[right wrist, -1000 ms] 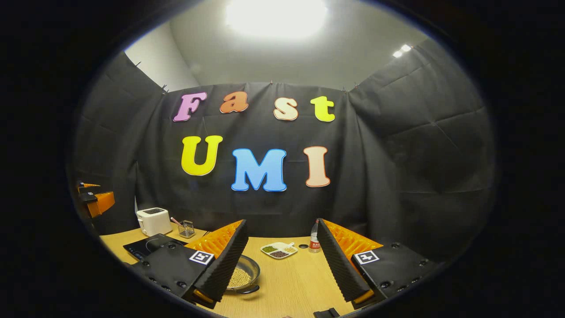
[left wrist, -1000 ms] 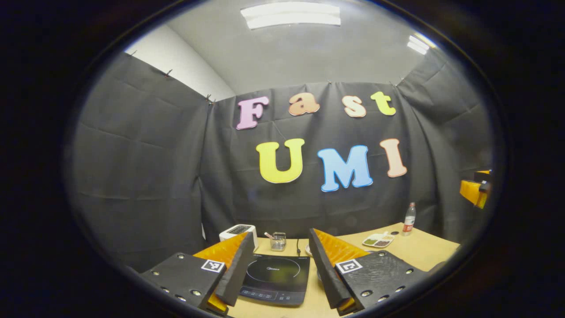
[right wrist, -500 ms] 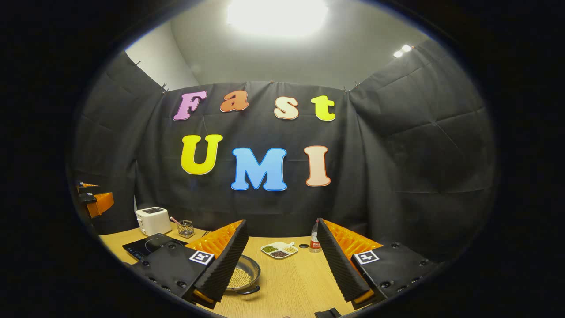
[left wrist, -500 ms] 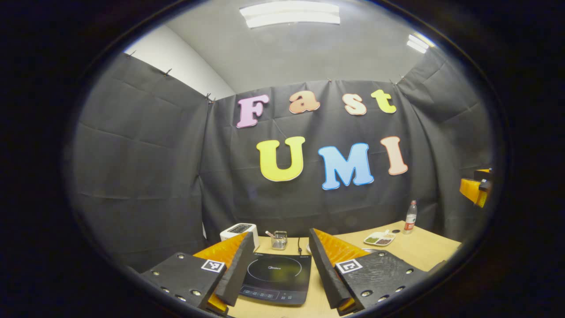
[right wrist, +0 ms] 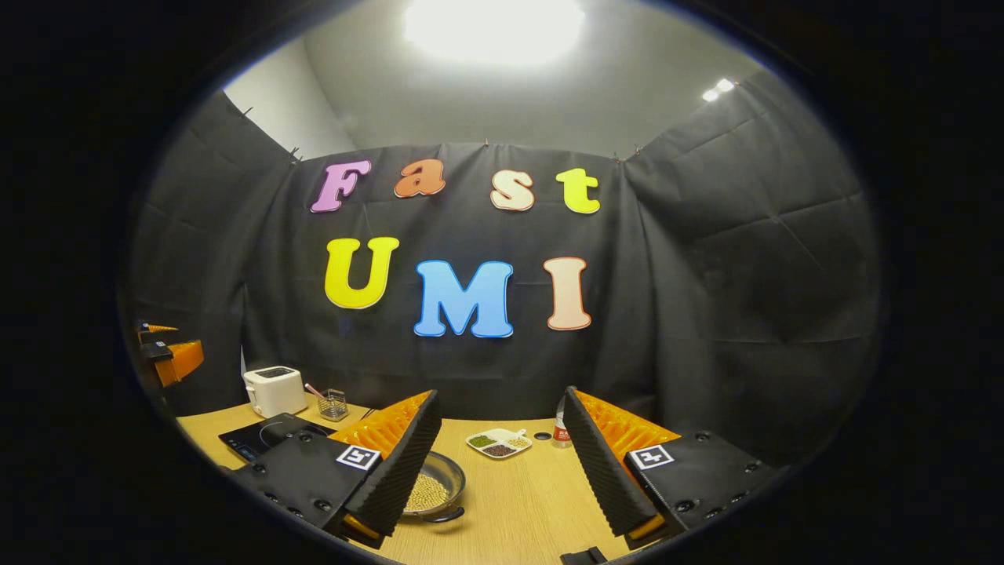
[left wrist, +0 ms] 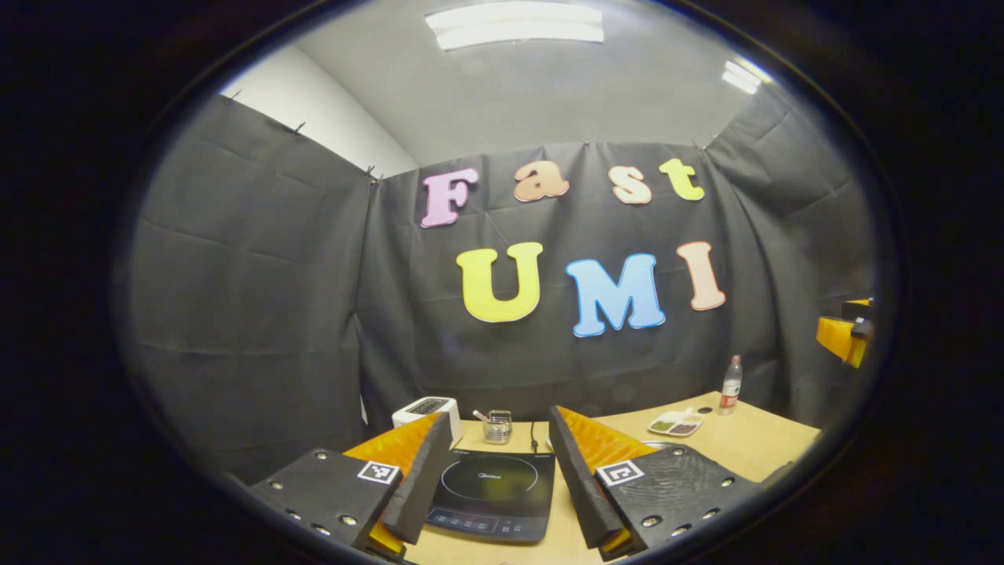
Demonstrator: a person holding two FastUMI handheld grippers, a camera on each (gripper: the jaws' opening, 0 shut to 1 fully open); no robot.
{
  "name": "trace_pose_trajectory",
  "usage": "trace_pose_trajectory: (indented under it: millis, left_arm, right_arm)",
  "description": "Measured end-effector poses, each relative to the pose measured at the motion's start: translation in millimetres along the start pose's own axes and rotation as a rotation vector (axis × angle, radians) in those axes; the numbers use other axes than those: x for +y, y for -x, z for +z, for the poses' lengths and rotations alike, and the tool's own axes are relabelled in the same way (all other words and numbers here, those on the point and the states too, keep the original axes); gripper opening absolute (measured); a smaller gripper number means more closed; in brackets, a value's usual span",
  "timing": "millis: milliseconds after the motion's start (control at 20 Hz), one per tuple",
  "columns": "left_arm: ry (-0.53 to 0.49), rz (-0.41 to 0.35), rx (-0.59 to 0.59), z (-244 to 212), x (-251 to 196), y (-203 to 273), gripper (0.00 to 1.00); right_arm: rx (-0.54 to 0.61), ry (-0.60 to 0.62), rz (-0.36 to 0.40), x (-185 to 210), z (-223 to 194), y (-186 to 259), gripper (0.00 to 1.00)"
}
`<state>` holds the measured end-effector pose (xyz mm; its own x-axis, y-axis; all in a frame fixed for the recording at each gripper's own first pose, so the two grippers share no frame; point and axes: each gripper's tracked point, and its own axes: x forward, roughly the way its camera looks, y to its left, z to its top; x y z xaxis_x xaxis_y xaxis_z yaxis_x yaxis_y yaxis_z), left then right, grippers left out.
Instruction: First push the handle of the pot to place it horizontally, then grasp the pot with both hands and set it on the induction cooktop.
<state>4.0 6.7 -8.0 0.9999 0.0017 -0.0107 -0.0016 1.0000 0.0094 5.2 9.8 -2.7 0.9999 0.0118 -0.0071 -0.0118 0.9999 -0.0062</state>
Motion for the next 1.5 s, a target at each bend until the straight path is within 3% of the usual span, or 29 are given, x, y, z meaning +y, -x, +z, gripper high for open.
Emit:
trace_pose_trajectory:
  millis: [250,450,500,550,700,800,900,950,1100,1250,1300,1500]
  left_arm:
    - [-0.004,0.002,-0.002,0.9,3.6,0.7,0.72]
    - [-0.008,0.002,-0.007,2.7,6.8,-1.5,0.72]
    - [-0.009,0.001,-0.008,2.5,7.5,-1.8,0.76]
    - [-0.010,0.001,-0.009,3.1,7.6,-2.6,0.72]
    - [-0.016,0.001,-0.011,3.1,10.8,-3.9,0.76]
    - [-0.017,0.001,-0.015,4.7,12.8,-6.5,0.72]
    - [-0.019,0.001,-0.019,4.3,15.2,-7.9,0.72]
    - [-0.018,0.001,-0.019,3.4,17.1,-8.7,0.72]
    - [-0.018,0.005,-0.016,0.3,24.1,-11.2,0.73]
    - [-0.019,0.012,-0.020,0.0,33.8,-14.6,0.72]
    - [-0.020,0.012,-0.022,0.2,36.7,-16.0,0.72]
    - [-0.019,0.013,-0.021,-4.1,49.9,-20.2,0.73]
  right_arm:
    - [-0.003,0.007,0.000,2.2,0.6,-0.6,0.97]
    - [0.003,0.008,-0.002,4.3,0.2,-2.3,0.77]
    - [0.005,0.005,0.000,6.0,-0.7,-3.4,0.76]
    - [0.007,0.006,-0.005,6.4,-0.6,-2.0,0.76]
    - [0.008,0.004,-0.006,9.3,-1.1,-4.7,0.58]
    - [0.007,0.007,-0.011,9.0,-1.0,-6.8,0.58]
    - [0.013,0.003,0.001,16.5,-3.1,-7.4,0.41]
    - [0.015,0.008,-0.003,17.0,-3.5,-9.7,0.41]
    - [0.022,0.004,0.007,24.0,-6.8,-10.2,0.21]
    - [0.024,0.004,-0.001,27.3,-9.0,-10.2,0.21]
    - [0.014,0.007,-0.021,25.0,-10.7,-13.1,0.02]
    - [0.049,0.014,0.034,51.5,-18.1,-13.9,0.02]
